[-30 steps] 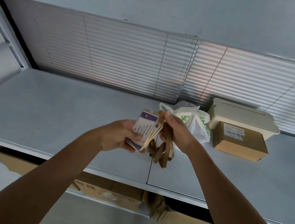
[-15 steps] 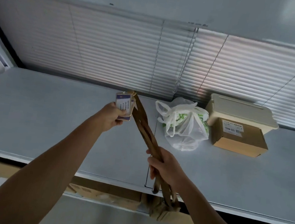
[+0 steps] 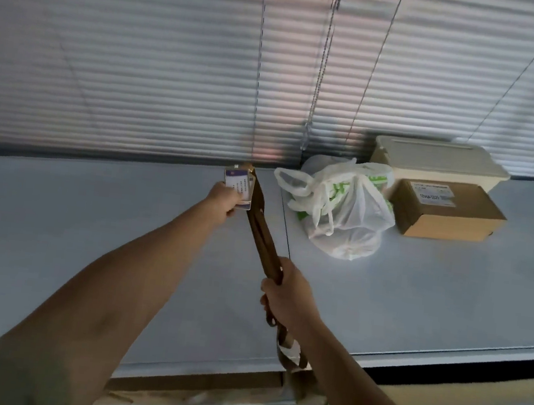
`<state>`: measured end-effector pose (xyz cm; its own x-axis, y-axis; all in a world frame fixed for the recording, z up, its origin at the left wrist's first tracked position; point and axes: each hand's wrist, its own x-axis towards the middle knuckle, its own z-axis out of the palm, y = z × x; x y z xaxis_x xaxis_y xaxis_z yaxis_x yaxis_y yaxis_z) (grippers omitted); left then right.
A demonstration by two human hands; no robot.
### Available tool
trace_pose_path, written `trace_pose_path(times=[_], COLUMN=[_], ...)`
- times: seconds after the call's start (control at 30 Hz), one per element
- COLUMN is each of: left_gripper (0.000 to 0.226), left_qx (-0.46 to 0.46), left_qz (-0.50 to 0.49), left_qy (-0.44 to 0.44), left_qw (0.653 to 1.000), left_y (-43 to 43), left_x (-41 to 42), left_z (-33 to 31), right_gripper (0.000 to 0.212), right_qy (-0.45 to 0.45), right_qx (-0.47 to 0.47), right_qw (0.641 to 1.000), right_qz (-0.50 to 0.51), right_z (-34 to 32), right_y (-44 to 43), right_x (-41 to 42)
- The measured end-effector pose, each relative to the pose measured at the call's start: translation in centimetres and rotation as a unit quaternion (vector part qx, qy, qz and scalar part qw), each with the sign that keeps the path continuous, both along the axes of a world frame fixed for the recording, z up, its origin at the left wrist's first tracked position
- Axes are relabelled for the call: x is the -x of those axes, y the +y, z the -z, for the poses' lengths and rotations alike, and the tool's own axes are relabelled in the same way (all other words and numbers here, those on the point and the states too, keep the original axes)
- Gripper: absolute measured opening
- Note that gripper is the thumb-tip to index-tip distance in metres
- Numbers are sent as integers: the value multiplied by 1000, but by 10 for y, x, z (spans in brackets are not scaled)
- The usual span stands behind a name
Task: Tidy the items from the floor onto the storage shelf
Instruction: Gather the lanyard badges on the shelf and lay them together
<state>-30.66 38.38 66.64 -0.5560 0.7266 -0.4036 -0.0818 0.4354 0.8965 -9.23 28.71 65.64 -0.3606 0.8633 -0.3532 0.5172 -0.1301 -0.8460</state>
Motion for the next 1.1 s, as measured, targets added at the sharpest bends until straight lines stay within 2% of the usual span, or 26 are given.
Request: trace_pose_path(times=[0.13, 0.27, 0.4, 0.5, 0.77, 0.93, 1.0, 1.1], left_gripper=[31, 20, 41, 51, 79, 116, 106, 75], left_qx=[-5, 54, 140, 197, 83, 76, 63, 37], left_qz=[11, 0, 0, 0, 32, 26, 39, 52], left_qy=[51, 107, 212, 270, 301, 352, 396, 430], left_qw=[999, 993, 967, 942, 949, 932, 915, 900], left_y=[38, 53, 52, 47, 35, 53, 58, 58], left_x=[5, 11, 14, 15, 22, 12, 9, 10], left_z=[11, 33, 43, 46, 60, 59, 62, 68], right_gripper=[43, 47, 57, 55, 60, 58, 57, 56], right_qy=[-44, -146, -199, -212, -185, -174, -171, -170], right_qx=[-83, -195, -249, -277, -313, -338, -342, -344], right_qw=[995, 970, 946, 934, 924, 920, 919, 919], right_qz=[14, -23, -65, -73, -118, -100, -96, -90], right_z=[23, 34, 39, 39, 42, 51, 55, 55], right_y=[13, 12, 1, -1, -15, -12, -11, -10], right_x=[20, 27, 21, 18, 7, 7, 7, 6])
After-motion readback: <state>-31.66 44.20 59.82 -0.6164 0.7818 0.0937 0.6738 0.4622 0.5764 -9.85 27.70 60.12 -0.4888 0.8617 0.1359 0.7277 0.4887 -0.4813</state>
